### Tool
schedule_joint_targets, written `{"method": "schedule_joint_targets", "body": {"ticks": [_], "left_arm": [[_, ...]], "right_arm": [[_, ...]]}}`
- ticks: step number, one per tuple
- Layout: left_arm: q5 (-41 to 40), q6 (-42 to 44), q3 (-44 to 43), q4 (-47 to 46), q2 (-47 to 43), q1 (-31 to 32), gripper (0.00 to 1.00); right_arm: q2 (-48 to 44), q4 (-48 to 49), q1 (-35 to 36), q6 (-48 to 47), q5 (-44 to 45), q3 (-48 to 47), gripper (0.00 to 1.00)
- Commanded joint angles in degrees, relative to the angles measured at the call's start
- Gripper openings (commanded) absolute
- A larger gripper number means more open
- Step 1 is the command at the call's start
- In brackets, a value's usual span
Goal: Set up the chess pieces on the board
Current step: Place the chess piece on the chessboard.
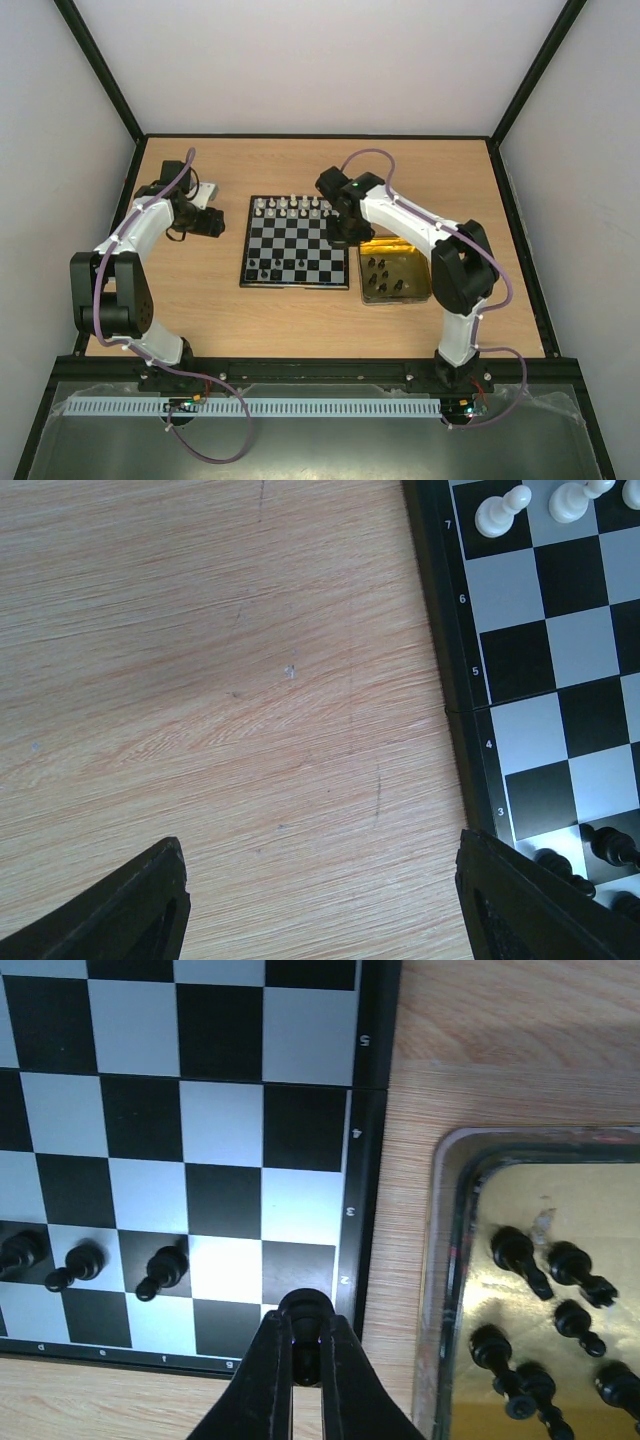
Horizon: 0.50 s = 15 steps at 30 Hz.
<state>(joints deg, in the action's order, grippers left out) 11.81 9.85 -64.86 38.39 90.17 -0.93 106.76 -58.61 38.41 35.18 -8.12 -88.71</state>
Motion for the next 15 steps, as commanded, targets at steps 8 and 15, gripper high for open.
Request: {"method": "schedule_joint_targets", "body": {"ticks": [8,15], "left_arm": [[0.61,-0.09,-0.18,-0.07,-0.35,0.05,0.74],[0.56,0.02,-0.32,0.01,-0.25,0.05,0.74]], "right_arm": [[4.17,-1.58,3.72,0.14,-2.24,-3.07,0.04],[6.59,-1.43,5.24,-0.34,-2.57,-3.89,0.03]]}}
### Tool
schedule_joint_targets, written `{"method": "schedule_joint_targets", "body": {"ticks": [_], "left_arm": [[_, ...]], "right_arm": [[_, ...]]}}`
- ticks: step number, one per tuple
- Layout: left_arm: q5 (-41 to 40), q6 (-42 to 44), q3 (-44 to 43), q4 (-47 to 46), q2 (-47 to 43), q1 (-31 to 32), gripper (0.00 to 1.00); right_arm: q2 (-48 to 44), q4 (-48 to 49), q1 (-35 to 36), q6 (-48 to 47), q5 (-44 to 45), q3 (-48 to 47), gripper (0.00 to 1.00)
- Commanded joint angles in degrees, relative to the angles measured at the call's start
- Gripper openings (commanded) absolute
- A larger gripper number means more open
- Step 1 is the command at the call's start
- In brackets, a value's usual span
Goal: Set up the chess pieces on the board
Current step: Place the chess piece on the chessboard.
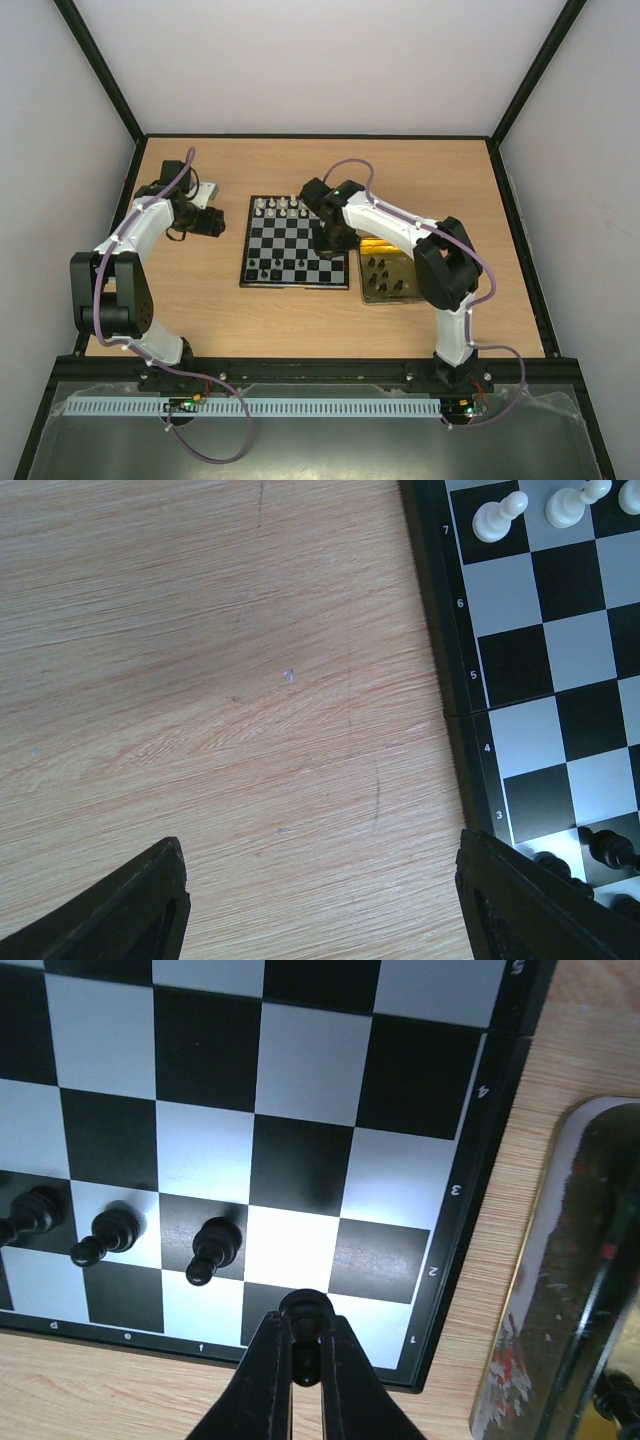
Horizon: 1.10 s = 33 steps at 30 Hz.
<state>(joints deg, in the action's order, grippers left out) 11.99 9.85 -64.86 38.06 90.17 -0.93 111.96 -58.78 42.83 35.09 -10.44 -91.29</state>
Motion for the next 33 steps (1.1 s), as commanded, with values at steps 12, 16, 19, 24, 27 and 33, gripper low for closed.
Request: {"method": "schedule_joint_targets", "body": {"ticks": [12,16,19,24,27,33], "left_arm": [[0.33,0.0,-0.35,0.22,0.08,-0.3,0.74],[0.38,0.0,-0.38,0.1,0.26,-0.3,0.74],[0.43,0.0,-0.48,0.12,0.4,-0.39,0.74],[0.42,-0.01,-0.54,0.1,0.5,-0.39,0.74],[0.35,0.0,-0.53,0.09,0.57,-0.47,0.74],[0.48,0.01,-0.44,0.07,0.62,-0.57,0.74]], "right_arm": [[3.36,-0.11,1.47,-0.52,-0.73,-0.74,0.03],[3.97,0.08,1.51,-0.76,-0.75,-0.65,0.03],[4.51,0.05,1.53,-1.04,-0.39,-0.8,0.03],[5.18,0.16,1.55,-0.99,-0.46,-1.4,0.03],[5.7,0.14,1.51,-1.16,-0.38,-1.95,0.03],[6.15,0.28,1.55,-1.3,-0.46,-2.05,0.03]]}}
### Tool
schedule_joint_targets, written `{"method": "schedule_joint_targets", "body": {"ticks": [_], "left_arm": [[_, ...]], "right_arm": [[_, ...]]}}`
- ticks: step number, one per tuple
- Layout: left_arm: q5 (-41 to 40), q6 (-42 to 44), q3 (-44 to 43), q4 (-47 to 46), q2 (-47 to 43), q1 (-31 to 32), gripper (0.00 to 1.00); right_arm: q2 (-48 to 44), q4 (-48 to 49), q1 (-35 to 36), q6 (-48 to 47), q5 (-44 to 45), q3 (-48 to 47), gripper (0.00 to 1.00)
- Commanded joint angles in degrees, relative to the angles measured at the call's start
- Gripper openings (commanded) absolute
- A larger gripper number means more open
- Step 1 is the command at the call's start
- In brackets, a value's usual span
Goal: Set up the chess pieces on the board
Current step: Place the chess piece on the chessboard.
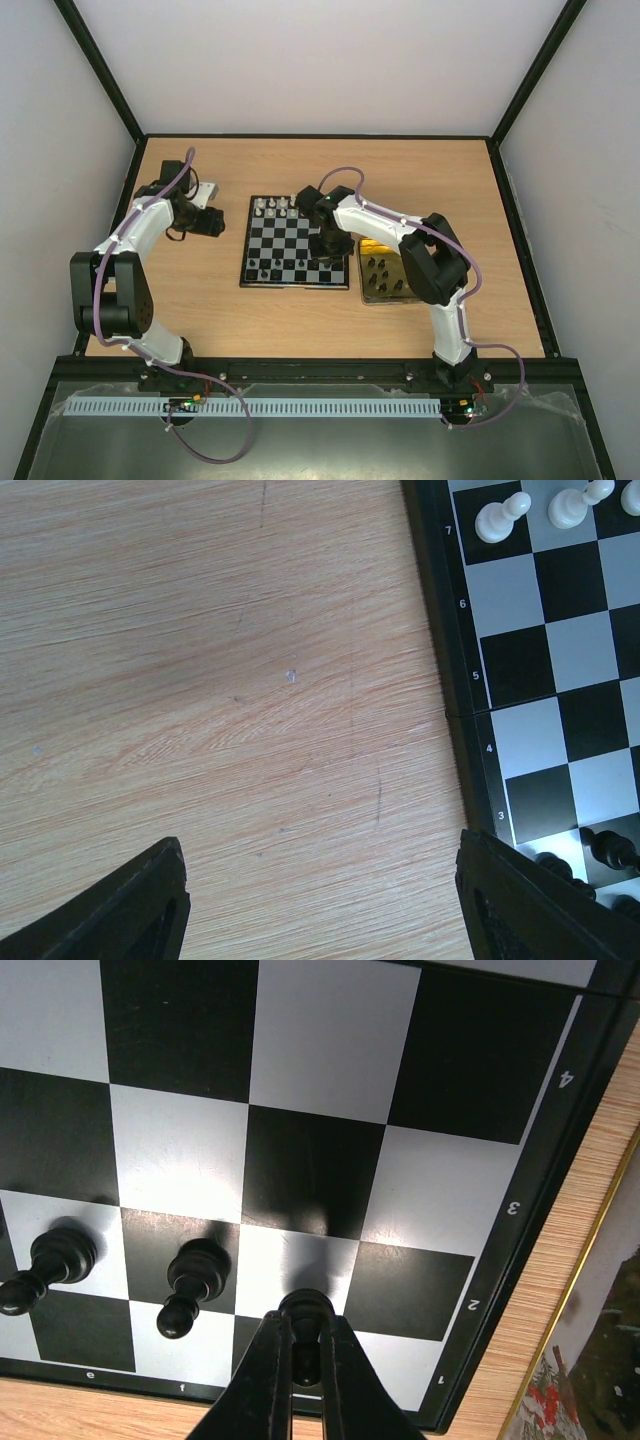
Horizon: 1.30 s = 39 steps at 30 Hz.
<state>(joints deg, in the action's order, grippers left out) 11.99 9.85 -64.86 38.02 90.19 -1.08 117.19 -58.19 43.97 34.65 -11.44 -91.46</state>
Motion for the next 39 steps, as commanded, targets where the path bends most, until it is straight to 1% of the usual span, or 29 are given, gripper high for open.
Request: {"method": "schedule_joint_targets", "body": {"ticks": [1,20,22,26,39], "left_arm": [[0.41,0.0,-0.4,0.05,0.6,-0.46,0.74],[0.44,-0.09,-0.27,-0.09,0.77,-0.68,0.74],[0.44,-0.09,-0.2,-0.08,0.79,-0.68,0.74],[0.55,-0.02,-0.18,-0.16,0.95,-0.68,0.74],[0.59,0.0,-0.25,-0.2,1.34,-0.68,0.74]], "right_arm": [[0.94,-0.23,0.4,-0.82,0.6,-1.88,0.03],[2.53,0.77,0.42,-1.1,1.07,-2.04,0.04],[2.44,0.98,0.42,-1.0,1.07,-1.81,0.05],[2.31,1.32,0.37,-0.73,1.33,-1.74,0.14],[2.43,1.33,0.35,-0.55,1.59,-2.34,0.15]]}}
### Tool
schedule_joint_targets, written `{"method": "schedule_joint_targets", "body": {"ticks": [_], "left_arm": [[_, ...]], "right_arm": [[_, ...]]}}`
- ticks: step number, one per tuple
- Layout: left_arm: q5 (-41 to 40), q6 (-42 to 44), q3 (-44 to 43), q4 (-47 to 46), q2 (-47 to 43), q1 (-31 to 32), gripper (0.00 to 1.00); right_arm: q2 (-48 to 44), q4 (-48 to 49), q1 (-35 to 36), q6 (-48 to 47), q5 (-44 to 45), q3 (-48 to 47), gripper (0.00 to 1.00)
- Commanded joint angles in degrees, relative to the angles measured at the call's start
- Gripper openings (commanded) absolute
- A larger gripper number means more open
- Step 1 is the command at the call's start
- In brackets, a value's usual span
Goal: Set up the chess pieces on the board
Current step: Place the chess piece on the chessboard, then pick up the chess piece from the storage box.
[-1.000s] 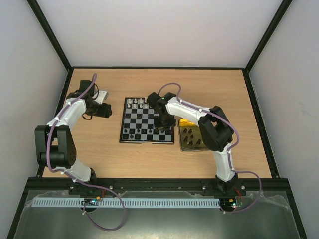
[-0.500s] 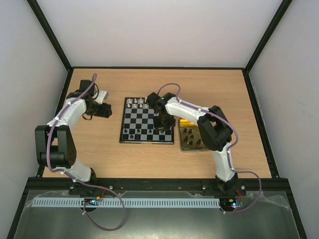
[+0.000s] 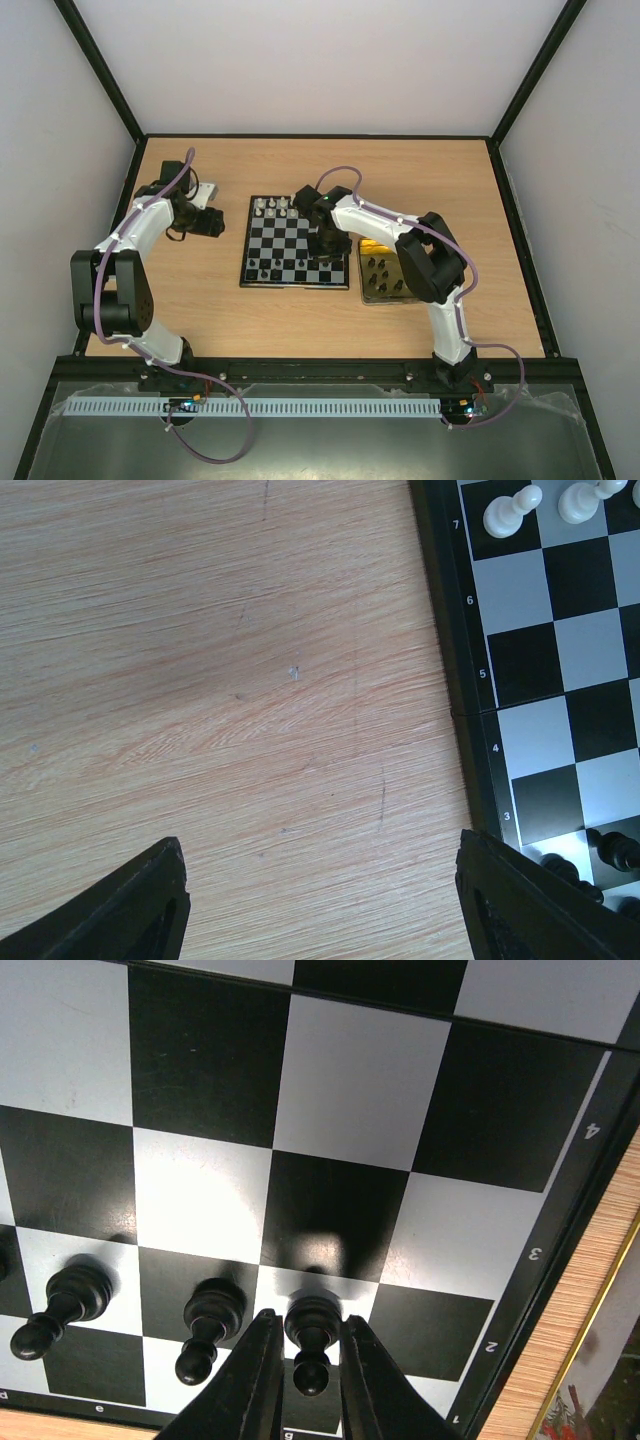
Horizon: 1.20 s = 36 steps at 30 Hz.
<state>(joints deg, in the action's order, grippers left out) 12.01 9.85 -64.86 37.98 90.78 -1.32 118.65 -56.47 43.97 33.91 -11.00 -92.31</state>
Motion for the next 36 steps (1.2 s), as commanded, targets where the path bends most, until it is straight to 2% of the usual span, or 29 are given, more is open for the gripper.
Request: {"method": "schedule_joint_targets", "body": {"ticks": [1,11,18,27,36], "left_arm": [[0.56,0.0,-0.28,-0.17,0.72,-0.45,0.74],[0.73,0.09,-0.57,0.2,0.69,-0.44,0.74],[0.58,0.17,-0.88,0.65,0.46,-0.44,0.74],[0.62,0.26,-1.92,1.35,0.97,-0.35,0.74],[0.36,0.05,-2.16,1.77,0.57,0.31,0.74]], "right_arm": [[0.97,-0.42,0.36,0.19,1.31,-1.56,0.15],[1.19,-1.2,-0.69,0.23,4.61,-3.48,0.16],[-3.74,-2.73,-7.03,0.77,8.34,-2.72,0.16],[-18.11,-3.95,-12.21,0.54,11.23,10.1,0.15],[-25.9,0.37,-17.39,0.14,6.89,22.63,0.15]]}}
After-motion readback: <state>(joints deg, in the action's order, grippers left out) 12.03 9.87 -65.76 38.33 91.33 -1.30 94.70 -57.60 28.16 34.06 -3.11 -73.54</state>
